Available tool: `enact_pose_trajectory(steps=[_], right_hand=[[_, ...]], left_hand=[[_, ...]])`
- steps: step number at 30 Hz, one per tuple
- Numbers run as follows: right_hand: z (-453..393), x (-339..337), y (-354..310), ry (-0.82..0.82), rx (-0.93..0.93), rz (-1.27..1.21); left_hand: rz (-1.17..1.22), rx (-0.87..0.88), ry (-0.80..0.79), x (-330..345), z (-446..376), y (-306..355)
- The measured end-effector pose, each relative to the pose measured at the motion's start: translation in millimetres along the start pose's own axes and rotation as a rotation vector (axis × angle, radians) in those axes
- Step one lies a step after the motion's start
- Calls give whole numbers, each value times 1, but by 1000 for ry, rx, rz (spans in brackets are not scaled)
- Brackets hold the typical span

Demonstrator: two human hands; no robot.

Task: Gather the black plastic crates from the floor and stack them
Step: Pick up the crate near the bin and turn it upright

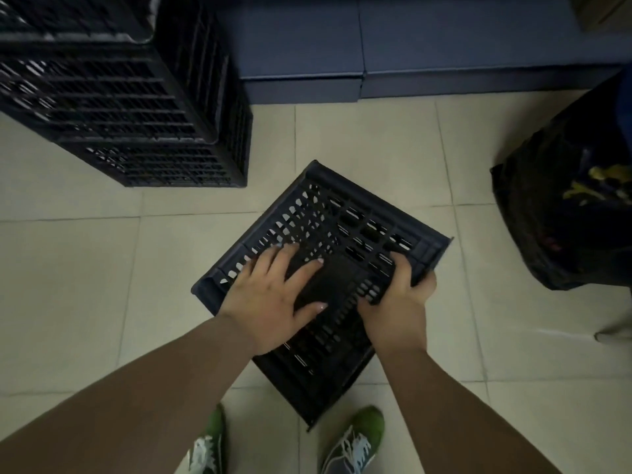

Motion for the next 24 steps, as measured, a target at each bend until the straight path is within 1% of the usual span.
enact_pose_trajectory(steps=[2,5,7,8,9,11,13,15,17,19,21,24], right_hand=[[2,16,-29,-9,-28,4],[4,35,-68,-11,-107,-77],[6,46,-87,30,-181,-163],[7,45,-90,59,-230,-190],[10,48,-88,104,-239,-190],[14,58,-71,166,-150,-130],[16,69,-49,194,-68,-24],[17,82,-36,183,-58,80],[17,100,-29,126,-62,162],[16,115,-24,95,-61,199],[15,126,-21,80,-64,195],[13,139,-15,45,-83,229]], left_hand=[[64,3,-1,3,7,-16],[175,13,-76,20,11,-36],[241,20,-142,32,7,-55],[279,-10,-161,34,5,-61],[311,-38,-176,35,-1,-72],[372,-73,-156,33,-15,-98],[397,-78,-134,26,-31,-122],[402,-88,-174,24,-44,-145],[362,-104,-196,21,-53,-166],[333,-106,-134,15,-59,-182],[336,-157,-29,14,-61,-199],[385,-368,132,23,-58,-234]])
Point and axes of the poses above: each hand's wrist, its own z-axis away from the middle knuckle, its own x-axis out of the palm, y = z × x, the point moved 8 cm from there along -z, towards the middle knuckle
